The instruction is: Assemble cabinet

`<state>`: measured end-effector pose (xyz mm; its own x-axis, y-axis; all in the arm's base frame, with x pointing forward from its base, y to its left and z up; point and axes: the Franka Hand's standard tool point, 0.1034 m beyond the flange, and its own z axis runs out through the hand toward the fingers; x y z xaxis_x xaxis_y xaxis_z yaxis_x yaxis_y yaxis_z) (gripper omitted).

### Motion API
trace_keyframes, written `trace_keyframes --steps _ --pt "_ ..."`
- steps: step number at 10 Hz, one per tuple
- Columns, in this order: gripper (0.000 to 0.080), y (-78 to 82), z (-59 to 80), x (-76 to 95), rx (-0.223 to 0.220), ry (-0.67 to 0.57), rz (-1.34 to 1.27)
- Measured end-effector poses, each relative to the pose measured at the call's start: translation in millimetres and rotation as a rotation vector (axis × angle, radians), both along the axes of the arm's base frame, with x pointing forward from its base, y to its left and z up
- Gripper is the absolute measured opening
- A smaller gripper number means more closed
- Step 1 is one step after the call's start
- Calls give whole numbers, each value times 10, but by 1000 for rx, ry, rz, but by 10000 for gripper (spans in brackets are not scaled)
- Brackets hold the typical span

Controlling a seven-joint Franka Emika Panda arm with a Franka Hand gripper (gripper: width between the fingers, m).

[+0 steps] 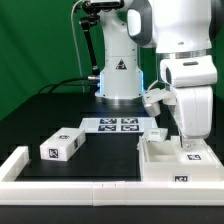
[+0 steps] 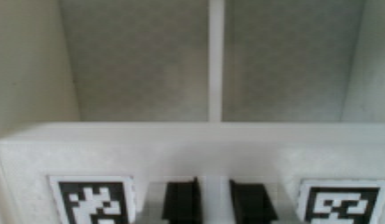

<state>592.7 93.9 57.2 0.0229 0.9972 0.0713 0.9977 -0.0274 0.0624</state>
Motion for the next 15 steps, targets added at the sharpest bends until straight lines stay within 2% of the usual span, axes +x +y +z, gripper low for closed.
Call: trace_keyframes --steps 1,2,3,5,6,7,8,9,10,11,12,15 --pt "74 0 4 -3 0 0 -7" --pt "174 7 12 -2 0 -2 -9" --pt "174 13 12 -3 0 -2 -8" --pt "449 -15 13 2 -1 -2 -5" --pt "449 -45 26 10 -2 -5 1" --pt "631 -85 63 9 -6 -9 -3" --pt "743 -109 122 -52 -13 -10 -6" --pt "743 -125 195 -143 -18 -17 -26" --pt "788 -122 287 -286 -20 -32 -67" --pt "796 -113 348 -455 -17 -54 -94" --pt "796 -103 349 -639 -10 -65 -128" --pt "797 -125 137 -1063 2 -41 -141"
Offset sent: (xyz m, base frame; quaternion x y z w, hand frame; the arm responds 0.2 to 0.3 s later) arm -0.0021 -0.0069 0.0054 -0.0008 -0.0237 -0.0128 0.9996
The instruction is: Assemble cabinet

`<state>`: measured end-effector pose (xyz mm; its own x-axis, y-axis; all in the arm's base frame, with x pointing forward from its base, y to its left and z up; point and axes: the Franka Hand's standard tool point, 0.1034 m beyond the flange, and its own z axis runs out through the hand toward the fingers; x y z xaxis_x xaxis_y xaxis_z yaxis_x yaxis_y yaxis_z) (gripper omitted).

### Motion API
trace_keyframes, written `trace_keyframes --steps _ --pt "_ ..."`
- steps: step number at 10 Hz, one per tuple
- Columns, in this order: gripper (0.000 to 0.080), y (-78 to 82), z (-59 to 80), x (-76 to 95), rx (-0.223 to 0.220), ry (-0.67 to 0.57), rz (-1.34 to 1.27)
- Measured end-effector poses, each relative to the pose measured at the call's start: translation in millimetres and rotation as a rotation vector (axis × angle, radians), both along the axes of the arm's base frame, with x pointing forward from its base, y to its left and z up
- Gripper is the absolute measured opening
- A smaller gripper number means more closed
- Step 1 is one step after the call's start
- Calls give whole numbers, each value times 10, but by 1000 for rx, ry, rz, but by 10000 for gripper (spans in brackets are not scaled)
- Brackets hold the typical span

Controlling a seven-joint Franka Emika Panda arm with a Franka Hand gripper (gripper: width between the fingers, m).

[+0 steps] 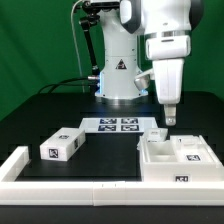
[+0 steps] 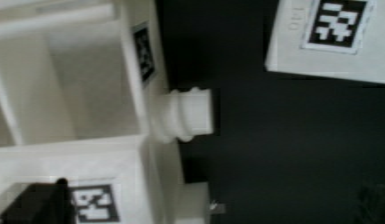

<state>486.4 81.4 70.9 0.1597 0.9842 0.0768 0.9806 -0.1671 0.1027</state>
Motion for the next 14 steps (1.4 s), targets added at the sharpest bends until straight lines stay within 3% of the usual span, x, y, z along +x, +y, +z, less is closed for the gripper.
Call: trace_keyframes --steps 5,6,7,10,14 --pt "797 -7 -18 -19 0 4 0" --pt "797 -78 -23 -8 -4 3 -14" --pt "797 -82 -60 -78 9 -14 -25" --pt "797 -79 -261 -495 39 -7 -28" --pt "797 -135 -489 -716 63 12 -54"
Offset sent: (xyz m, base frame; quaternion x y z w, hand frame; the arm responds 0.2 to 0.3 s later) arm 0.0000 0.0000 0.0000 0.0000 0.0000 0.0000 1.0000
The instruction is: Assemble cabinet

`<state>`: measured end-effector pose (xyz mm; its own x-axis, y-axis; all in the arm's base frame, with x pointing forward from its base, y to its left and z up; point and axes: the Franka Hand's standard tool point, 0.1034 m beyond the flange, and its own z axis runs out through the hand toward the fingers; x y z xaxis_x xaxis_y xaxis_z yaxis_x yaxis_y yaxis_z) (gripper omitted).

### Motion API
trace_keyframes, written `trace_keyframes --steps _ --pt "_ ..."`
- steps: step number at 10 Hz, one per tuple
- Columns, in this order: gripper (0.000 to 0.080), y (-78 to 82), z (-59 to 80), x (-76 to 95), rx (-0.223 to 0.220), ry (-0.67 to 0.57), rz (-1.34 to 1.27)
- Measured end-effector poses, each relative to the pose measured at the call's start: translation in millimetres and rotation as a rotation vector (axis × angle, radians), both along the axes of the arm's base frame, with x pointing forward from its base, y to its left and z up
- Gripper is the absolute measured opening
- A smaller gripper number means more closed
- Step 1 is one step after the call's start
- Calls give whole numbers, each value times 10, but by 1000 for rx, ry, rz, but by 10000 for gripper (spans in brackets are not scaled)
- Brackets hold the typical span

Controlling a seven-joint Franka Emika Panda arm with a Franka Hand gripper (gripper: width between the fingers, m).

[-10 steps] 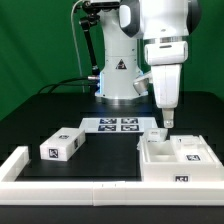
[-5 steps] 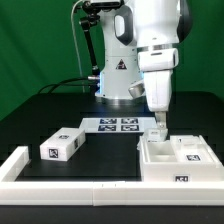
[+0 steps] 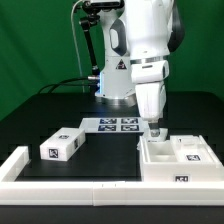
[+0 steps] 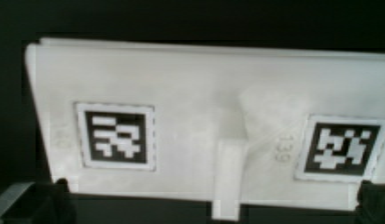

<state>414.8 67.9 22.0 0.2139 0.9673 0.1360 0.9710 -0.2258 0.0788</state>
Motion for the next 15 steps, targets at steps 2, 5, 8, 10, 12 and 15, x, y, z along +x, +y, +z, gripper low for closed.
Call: trace_keyframes --steps 2,5,8,10,12,15 --pt "797 11 -96 -46 6 23 -8" --pt "698 13 -114 -30 5 28 -11" --pt "377 11 -127 -47 6 31 -11" --pt "243 -7 -133 -47 6 31 -13" --pt "70 -19 -125 -40 6 26 -10" --pt "70 -23 -114 -24 7 17 4"
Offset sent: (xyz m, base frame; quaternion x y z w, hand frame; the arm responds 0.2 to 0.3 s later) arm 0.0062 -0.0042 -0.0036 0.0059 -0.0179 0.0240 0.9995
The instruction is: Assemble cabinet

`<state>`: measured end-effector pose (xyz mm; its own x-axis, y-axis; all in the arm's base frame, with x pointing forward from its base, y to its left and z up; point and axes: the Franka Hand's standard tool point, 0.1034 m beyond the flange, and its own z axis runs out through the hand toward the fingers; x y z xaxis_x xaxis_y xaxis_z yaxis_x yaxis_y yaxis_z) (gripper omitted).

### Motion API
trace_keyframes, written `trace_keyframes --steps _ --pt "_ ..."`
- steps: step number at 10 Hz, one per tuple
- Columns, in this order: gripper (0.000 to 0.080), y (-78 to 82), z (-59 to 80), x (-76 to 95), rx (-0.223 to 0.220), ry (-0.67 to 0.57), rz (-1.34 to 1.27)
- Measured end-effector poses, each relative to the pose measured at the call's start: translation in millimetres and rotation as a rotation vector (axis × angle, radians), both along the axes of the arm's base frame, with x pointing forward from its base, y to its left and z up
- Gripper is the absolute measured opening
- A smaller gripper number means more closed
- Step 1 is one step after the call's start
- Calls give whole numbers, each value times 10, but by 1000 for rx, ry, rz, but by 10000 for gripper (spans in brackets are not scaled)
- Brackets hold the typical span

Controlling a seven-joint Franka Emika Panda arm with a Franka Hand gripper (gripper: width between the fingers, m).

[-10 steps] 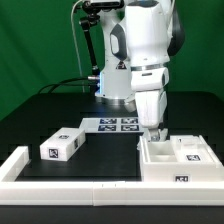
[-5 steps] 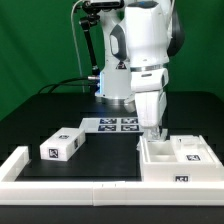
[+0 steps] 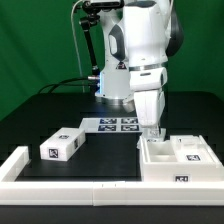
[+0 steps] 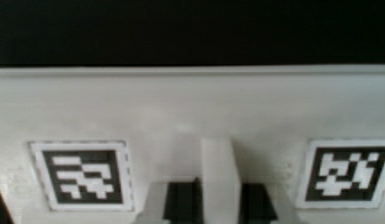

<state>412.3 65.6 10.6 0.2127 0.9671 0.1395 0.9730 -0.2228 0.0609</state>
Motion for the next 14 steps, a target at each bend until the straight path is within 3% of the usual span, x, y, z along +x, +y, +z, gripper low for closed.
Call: trace_keyframes --steps 2,6,12,14 --pt "70 4 31 9 -10 8 22" --pt "70 46 236 94 -52 38 53" --pt "70 -34 469 481 -82 16 64" --pt "70 -28 484 513 -81 9 59"
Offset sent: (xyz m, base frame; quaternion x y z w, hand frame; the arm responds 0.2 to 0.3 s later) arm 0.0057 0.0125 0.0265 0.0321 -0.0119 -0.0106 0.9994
